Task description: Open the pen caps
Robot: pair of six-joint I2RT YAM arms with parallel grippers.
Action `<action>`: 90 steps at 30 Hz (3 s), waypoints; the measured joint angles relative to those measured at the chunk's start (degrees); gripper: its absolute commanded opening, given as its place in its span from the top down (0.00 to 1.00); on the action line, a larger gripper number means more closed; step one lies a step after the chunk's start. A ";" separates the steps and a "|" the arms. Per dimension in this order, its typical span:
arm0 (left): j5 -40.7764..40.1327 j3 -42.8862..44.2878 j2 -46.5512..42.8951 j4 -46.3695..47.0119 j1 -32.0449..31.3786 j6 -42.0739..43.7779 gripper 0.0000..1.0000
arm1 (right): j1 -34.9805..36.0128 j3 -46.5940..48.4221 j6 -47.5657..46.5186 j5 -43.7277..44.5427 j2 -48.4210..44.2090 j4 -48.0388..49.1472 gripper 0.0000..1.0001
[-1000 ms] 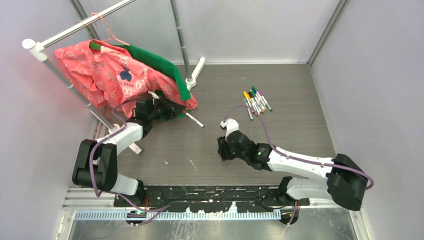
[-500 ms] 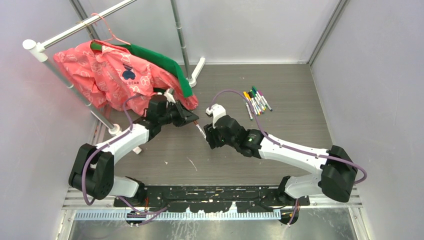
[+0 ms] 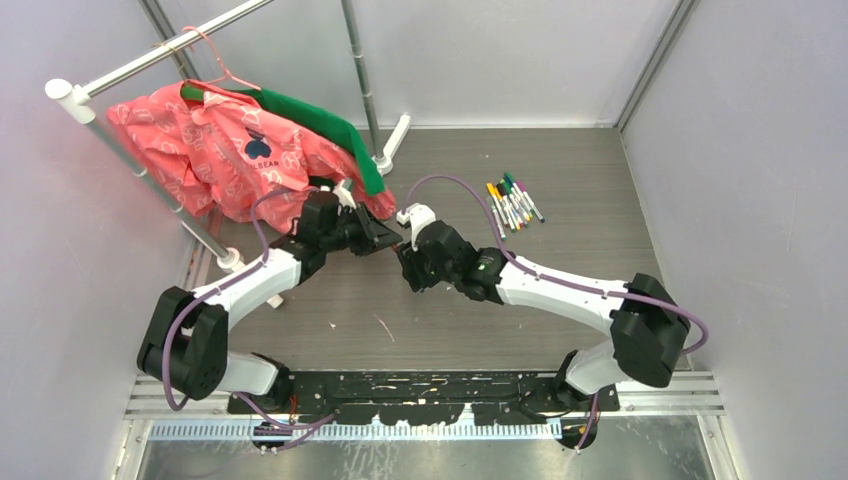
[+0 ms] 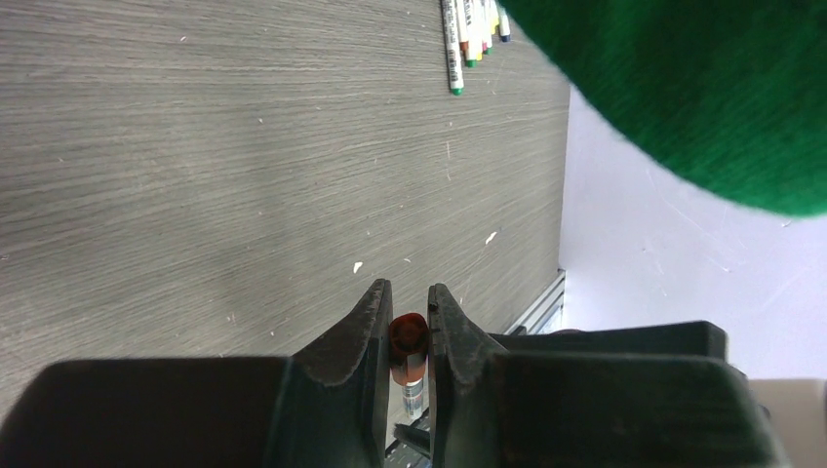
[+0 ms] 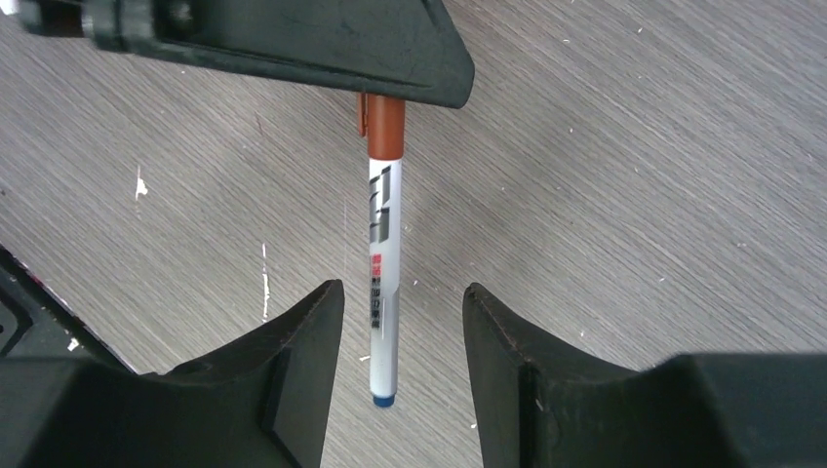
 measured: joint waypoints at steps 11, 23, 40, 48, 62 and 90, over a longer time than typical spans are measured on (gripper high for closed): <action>-0.83 0.00 0.00 1.66 -0.17 -1.36 1.00 | -3.28 -0.20 0.28 -6.27 3.78 3.69 0.99; -3.48 2.19 7.10 0.85 -1.81 -5.33 1.00 | -4.00 -6.51 2.56 -6.10 3.19 8.37 0.99; -4.70 5.07 8.41 1.88 2.51 -9.11 1.00 | -4.35 -15.08 6.80 -5.66 -4.74 9.86 0.99; -5.77 5.57 10.12 5.95 6.62 -10.23 1.00 | -4.20 -18.49 8.07 -4.74 -5.20 3.17 0.99; -8.76 8.72 9.97 -13.79 0.72 8.39 1.00 | -12.17 -8.96 12.74 5.35 1.97 -1.16 0.99; -27.91 18.29 21.38 -33.57 -9.79 26.14 0.75 | -17.22 -6.47 17.38 7.54 12.07 -1.25 0.58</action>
